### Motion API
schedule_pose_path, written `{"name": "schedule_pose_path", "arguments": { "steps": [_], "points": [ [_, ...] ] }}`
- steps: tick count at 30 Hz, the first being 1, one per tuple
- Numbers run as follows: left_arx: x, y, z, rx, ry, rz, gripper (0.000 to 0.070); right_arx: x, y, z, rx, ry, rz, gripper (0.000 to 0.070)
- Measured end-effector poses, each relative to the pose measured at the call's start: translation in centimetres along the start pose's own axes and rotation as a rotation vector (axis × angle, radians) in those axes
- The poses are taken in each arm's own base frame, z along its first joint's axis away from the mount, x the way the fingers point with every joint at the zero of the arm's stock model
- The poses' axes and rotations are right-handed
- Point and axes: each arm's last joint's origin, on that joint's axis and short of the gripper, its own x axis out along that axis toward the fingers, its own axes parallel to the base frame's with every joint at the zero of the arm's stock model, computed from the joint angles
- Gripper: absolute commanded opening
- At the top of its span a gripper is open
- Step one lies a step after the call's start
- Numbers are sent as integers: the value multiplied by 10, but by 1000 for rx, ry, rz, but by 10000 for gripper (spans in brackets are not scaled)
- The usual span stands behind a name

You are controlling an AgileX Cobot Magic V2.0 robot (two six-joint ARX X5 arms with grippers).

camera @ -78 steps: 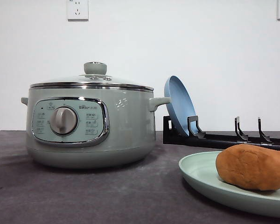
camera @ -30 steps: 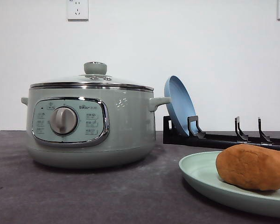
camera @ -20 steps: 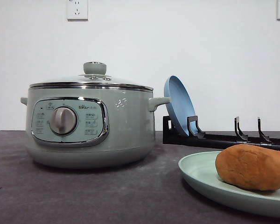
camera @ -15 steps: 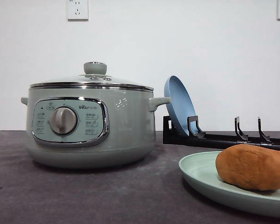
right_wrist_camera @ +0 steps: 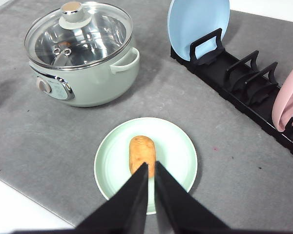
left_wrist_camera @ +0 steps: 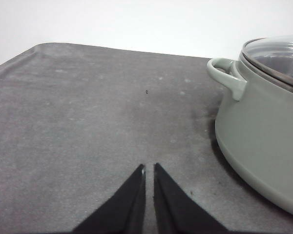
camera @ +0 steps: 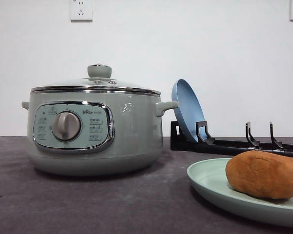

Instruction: Transfer potato from steamer to green plate

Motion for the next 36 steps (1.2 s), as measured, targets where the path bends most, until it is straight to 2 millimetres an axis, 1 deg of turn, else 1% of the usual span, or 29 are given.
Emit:
{"name": "schedule_pose_path", "arguments": {
  "steps": [4, 6, 9, 12, 14, 19, 22, 24, 28, 31, 33, 36],
  "points": [
    [0, 0, 0, 0, 0, 0, 25, 1, -1, 0, 32, -11, -76, 9],
    [0, 0, 0, 0, 0, 0, 25, 7, -2, 1, 65, -34, -133, 9],
    [0, 0, 0, 0, 0, 0, 25, 28, -9, -2, 129, -66, -250, 9],
    [0, 0, 0, 0, 0, 0, 25, 56, -23, -13, 179, -128, -353, 9],
    [0, 0, 0, 0, 0, 0, 25, 75, -31, -25, 186, -188, -367, 9],
    [0, 0, 0, 0, 0, 0, 25, 124, -43, -62, 138, -316, -246, 9],
    [0, 0, 0, 0, 0, 0, 25, 153, -50, -88, 113, -374, -206, 9],
    [0, 0, 0, 0, 0, 0, 25, 167, -54, -107, 110, -392, -214, 9],
    [0, 0, 0, 0, 0, 0, 25, 184, -60, -138, 126, -391, -280, 9],
    [0, 0, 0, 0, 0, 0, 25, 192, -64, -156, 140, -382, -322, 9],
    [0, 0, 0, 0, 0, 0, 25, 192, -65, -162, 152, -358, -343, 9],
    [0, 0, 0, 0, 0, 0, 25, 190, -66, -161, 148, -380, -402, 9]
  ]
}}
